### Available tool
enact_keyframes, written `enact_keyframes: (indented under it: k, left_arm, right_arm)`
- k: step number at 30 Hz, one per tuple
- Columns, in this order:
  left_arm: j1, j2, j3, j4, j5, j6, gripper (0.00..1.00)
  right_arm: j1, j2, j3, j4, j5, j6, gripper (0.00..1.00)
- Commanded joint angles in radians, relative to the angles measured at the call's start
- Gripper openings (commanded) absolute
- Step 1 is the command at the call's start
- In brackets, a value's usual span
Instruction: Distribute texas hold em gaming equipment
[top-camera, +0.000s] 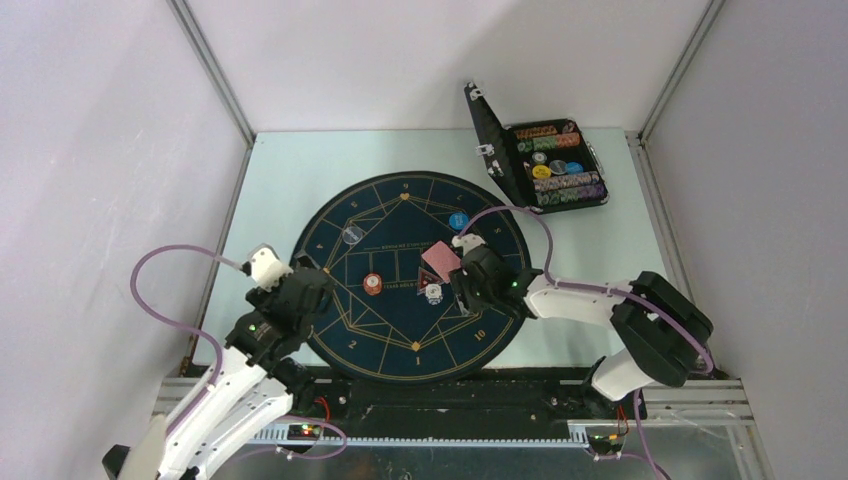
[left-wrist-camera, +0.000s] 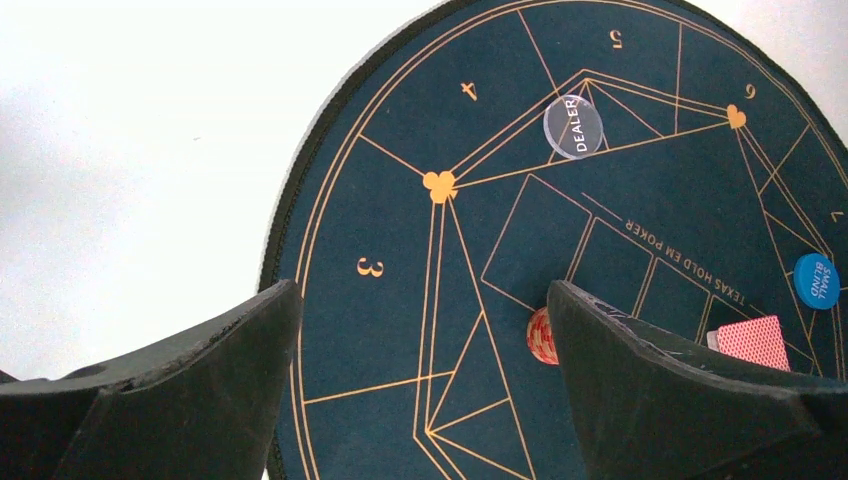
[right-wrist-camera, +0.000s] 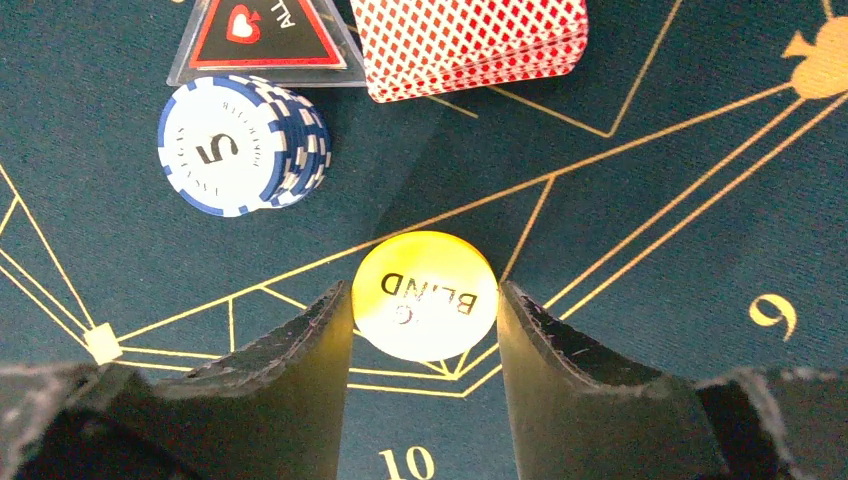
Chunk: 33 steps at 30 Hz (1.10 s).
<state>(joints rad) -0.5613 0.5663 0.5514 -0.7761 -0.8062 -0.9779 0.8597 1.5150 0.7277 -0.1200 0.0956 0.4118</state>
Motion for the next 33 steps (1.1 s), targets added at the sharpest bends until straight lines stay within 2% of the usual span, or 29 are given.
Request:
enact_keyframes:
  k: [1,3,6,7,9,11,17,23,28,33]
  left_arm:
    - [0.007,0.003,-0.013,0.033,-0.005,0.014,1.0]
    - [0.007,0.001,-0.014,0.034,0.0,0.013,1.0]
    - [0.006,-0.002,-0.015,0.037,0.008,0.016,1.0]
    - [0.007,-0.002,-0.015,0.037,0.009,0.016,1.0]
    - [0.006,-0.003,-0.013,0.038,0.012,0.017,1.0]
    - [0.007,-0.003,-0.013,0.038,0.015,0.018,1.0]
    - [0.008,-0.005,-0.001,0.044,0.039,0.02,1.0]
    - [0.008,0.002,-0.004,0.083,0.117,0.058,1.0]
    - [0.008,0.059,-0.005,0.19,0.271,0.134,1.0]
    - [0.006,0.213,0.026,0.274,0.455,0.246,1.0]
  right_arm:
    - [0.018,0.018,0.004,0.062,0.048,0.02,0.55]
    - [0.025,0.013,0.004,0.053,0.058,0.025,0.57]
    - [0.033,-0.023,0.004,0.032,0.085,0.035,0.7]
    - [0.033,-0.036,0.004,0.019,0.092,0.036,0.77]
    - [0.034,-0.08,0.003,0.003,0.098,0.029,0.87]
    - [0.033,-0.135,0.004,-0.006,0.095,0.019,0.92]
    - [-0.013,-0.3,0.004,-0.041,0.088,-0.015,0.98]
    - [-0.108,-0.465,0.004,-0.07,-0.008,0.001,1.0]
    - [-0.193,-0.469,0.004,-0.079,-0.134,-0.009,1.0]
    - [-0.197,-0.442,0.003,-0.085,-0.149,-0.023,0.98]
